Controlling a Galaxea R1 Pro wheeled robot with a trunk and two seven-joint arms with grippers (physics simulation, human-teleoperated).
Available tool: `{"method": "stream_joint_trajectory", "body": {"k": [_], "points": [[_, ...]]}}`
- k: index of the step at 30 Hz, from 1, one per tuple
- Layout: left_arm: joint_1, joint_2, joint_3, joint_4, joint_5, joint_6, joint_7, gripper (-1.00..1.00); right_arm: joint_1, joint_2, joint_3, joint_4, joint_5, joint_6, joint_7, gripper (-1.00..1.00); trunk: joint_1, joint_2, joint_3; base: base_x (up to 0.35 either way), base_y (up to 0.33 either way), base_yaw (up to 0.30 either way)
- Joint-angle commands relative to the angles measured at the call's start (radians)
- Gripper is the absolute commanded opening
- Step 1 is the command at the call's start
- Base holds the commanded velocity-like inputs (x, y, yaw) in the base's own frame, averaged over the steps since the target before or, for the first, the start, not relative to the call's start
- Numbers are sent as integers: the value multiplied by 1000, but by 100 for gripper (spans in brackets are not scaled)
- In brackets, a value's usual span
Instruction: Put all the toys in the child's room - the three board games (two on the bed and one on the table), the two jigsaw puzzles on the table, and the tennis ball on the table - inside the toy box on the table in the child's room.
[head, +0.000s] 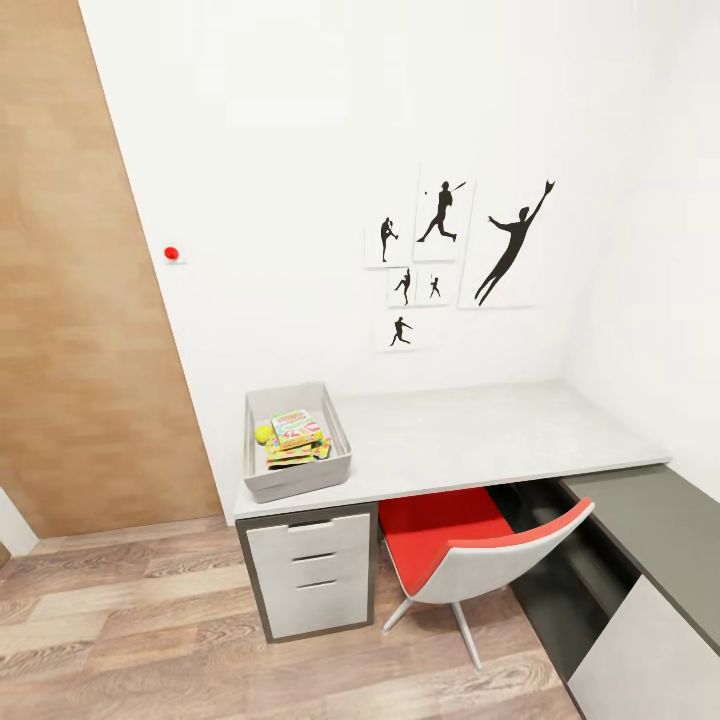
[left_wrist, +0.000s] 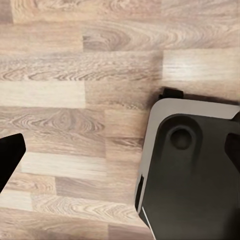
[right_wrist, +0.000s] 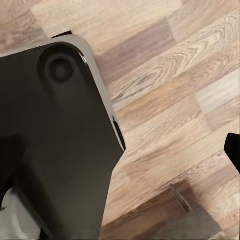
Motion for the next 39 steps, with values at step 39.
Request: {"method": "stream_joint_trajectory", "body": {"k": [39], "points": [[1,-25,13,0,-10,-1,-2,100,-1,4,-33,41,-33,-241,-4,100,1,-2,-2,0,0,0]]}}
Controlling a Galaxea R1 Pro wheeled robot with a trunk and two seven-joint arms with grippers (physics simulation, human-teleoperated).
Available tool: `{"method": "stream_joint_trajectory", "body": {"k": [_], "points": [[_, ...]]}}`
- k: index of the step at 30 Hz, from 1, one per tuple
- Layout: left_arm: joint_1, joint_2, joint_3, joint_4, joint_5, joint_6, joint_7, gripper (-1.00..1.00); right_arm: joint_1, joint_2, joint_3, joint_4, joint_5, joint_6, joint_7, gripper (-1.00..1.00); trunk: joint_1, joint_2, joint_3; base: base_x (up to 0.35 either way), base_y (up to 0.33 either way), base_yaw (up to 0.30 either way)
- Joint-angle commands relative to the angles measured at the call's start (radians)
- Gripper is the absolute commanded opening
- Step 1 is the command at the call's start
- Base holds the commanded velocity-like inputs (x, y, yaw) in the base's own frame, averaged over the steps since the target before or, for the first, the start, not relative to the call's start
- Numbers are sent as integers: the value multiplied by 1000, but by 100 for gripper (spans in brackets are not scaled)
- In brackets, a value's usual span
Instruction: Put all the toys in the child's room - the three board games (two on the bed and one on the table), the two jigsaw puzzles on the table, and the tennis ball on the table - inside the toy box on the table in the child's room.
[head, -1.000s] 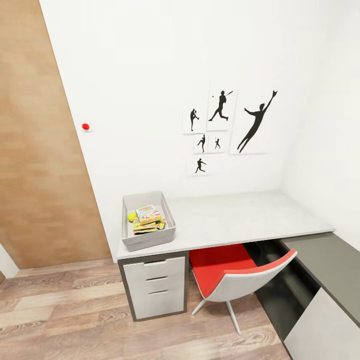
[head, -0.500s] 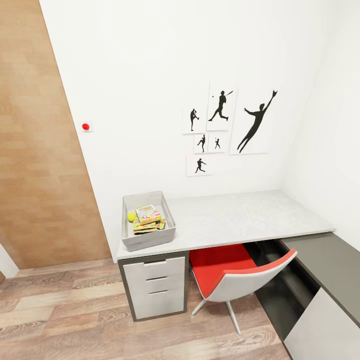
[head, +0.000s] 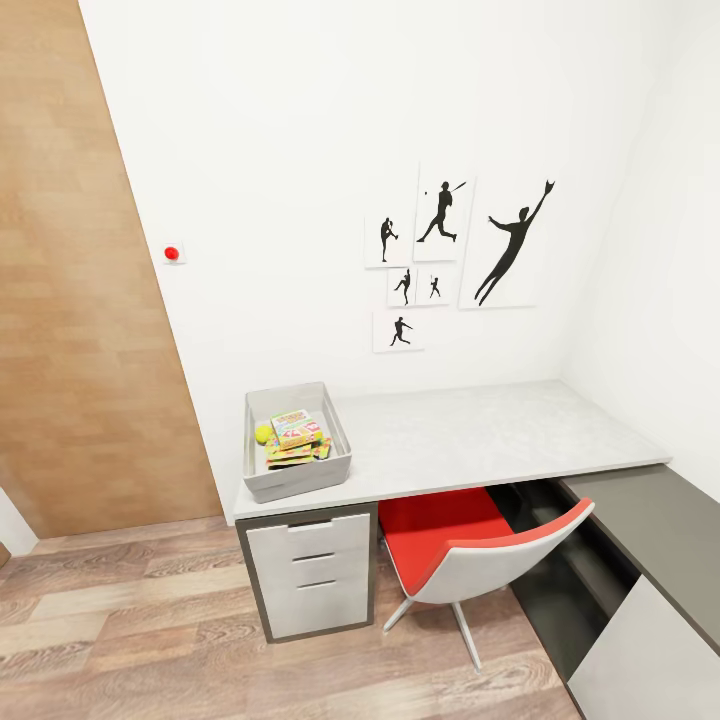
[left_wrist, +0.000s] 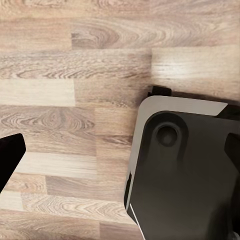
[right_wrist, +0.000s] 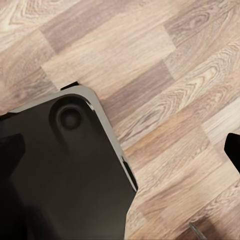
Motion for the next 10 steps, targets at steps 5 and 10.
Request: {"method": "stream_joint_trajectory", "body": {"k": [5,10], "points": [[-1,0,8,0,-10,-1,2,100,-1,1,-7,1,11,0,-5,100,1,-2,-2,0,0,0],[-1,-1,8,0,-10,-1,2,100,-1,-2,-7,0,9,0,-5,100,1,-2,-2,0,0,0]]}}
